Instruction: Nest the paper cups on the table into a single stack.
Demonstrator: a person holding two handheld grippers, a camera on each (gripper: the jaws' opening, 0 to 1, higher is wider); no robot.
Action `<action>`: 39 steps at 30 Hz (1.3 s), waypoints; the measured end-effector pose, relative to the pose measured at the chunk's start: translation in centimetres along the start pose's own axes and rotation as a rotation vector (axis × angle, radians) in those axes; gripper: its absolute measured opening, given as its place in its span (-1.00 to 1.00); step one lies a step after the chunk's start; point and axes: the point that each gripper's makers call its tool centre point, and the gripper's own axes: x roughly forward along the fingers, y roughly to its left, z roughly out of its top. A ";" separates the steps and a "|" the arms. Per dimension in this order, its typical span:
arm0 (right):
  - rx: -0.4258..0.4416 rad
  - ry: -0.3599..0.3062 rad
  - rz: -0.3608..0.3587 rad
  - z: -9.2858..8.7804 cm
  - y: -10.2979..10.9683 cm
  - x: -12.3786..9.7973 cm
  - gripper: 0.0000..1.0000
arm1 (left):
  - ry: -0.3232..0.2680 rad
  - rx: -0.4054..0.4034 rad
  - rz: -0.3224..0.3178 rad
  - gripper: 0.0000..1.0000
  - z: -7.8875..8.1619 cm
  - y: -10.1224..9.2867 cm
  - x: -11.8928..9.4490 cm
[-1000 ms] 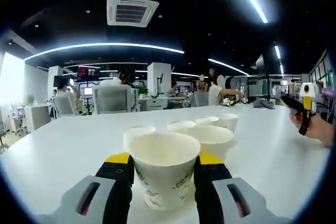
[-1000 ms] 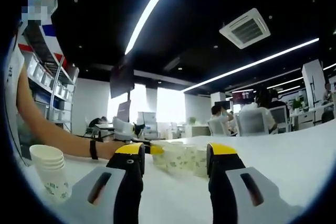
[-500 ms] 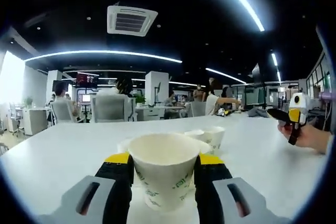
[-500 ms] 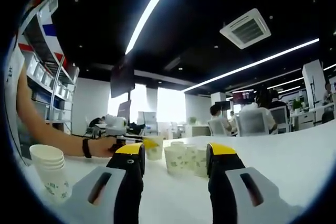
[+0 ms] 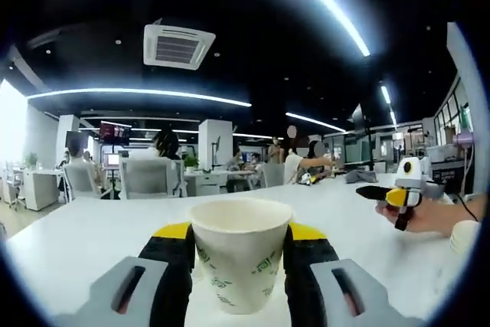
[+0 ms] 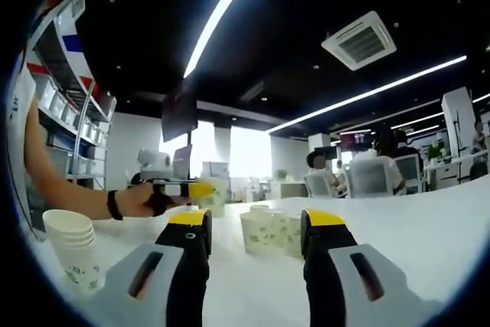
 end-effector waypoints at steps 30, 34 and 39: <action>-0.002 -0.001 -0.002 0.1 0.2 0.0 -0.02 | -0.060 -0.016 -0.198 -0.02 4.7 -9.0 -2.7; -0.002 -0.003 -0.002 0.2 0.2 0.0 -0.02 | -0.068 -0.009 -0.218 -0.02 5.4 -10.0 -3.0; -0.003 -0.002 -0.002 0.2 0.2 0.0 -0.02 | -0.082 -0.011 -0.241 -0.03 6.4 -11.2 -3.5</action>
